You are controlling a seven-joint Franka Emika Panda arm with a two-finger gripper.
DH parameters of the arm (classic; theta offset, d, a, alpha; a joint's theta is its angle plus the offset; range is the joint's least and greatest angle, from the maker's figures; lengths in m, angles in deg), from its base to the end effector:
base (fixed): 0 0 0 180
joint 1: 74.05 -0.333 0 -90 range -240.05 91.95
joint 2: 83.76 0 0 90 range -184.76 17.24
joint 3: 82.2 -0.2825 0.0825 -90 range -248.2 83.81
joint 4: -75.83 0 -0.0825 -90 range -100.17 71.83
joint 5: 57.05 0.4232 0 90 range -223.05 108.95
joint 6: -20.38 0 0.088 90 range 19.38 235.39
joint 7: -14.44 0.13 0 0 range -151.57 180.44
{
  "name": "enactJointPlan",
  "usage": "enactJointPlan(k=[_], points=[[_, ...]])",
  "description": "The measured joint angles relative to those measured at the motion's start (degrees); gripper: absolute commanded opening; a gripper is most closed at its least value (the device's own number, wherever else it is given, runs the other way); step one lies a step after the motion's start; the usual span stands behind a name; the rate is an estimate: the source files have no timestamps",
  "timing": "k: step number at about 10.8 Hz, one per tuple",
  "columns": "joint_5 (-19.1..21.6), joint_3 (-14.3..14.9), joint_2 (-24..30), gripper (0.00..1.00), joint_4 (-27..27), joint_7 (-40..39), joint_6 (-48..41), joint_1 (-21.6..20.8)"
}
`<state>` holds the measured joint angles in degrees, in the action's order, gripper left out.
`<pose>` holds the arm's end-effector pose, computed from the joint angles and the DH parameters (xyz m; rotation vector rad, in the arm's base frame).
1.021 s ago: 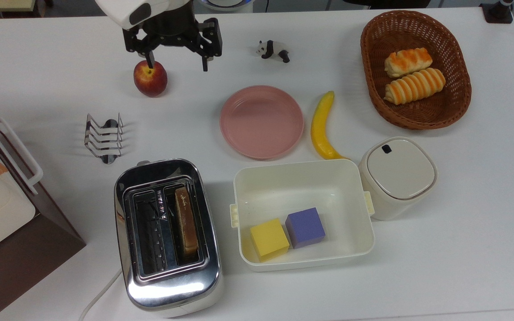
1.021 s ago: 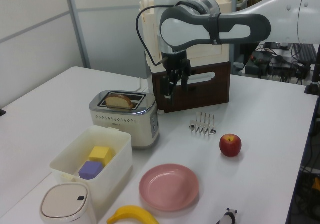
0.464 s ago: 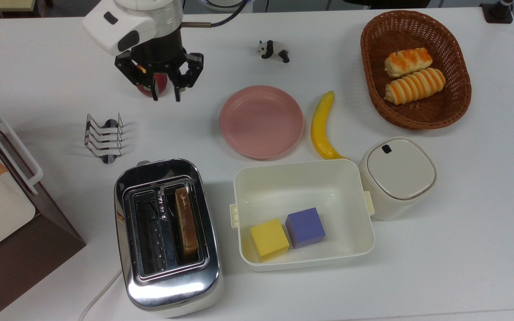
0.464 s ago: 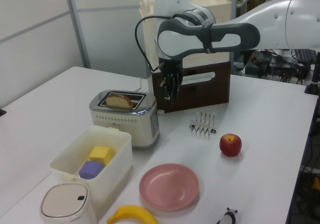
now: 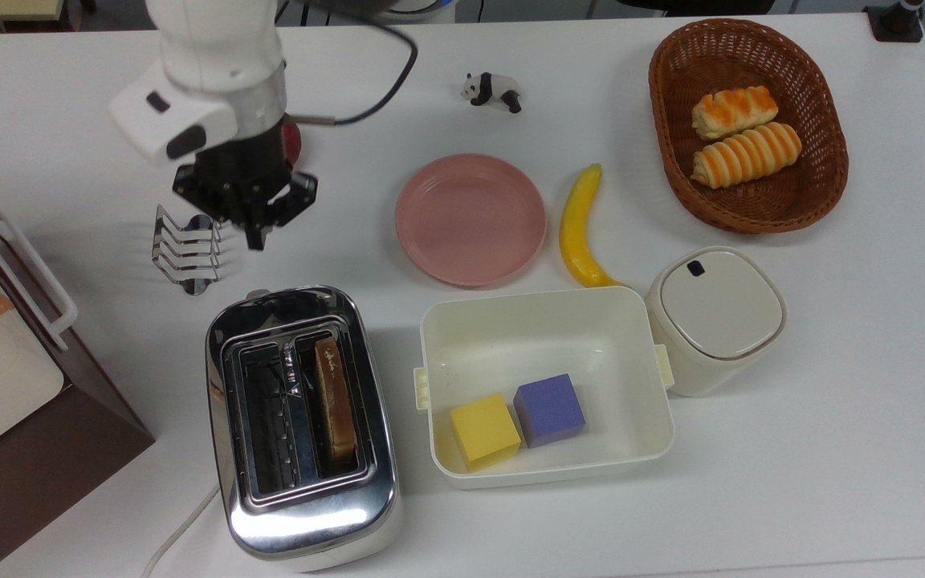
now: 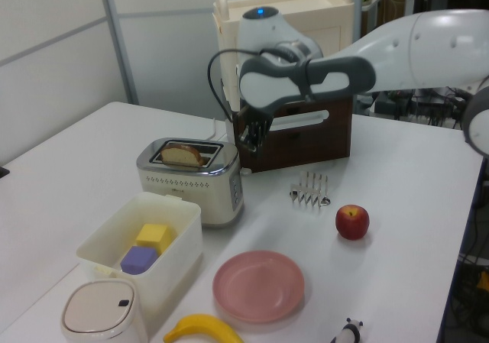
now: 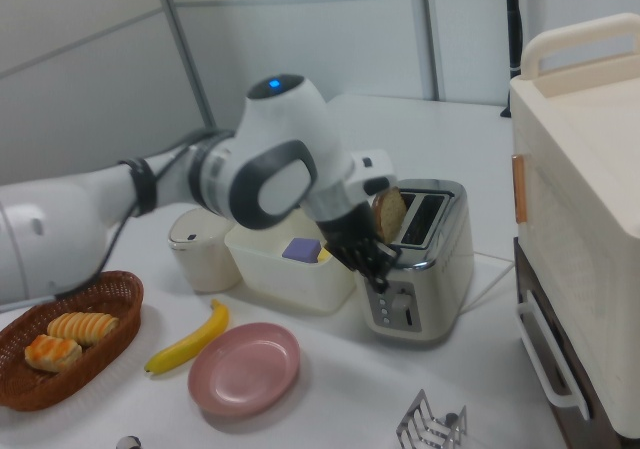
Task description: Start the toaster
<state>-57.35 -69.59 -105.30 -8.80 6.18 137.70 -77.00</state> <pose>0.7132 -0.1036 0.4220 3.0144 0.0009 0.2843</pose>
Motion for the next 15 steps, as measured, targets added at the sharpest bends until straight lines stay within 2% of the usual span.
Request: enactJointPlan(k=[5,15], points=[[-0.09,0.01,-5.98,0.0,0.35,-0.57,7.49,0.85],[-2.18,-0.05,-10.44,0.0,0.7,-1.31,9.66,0.39]])
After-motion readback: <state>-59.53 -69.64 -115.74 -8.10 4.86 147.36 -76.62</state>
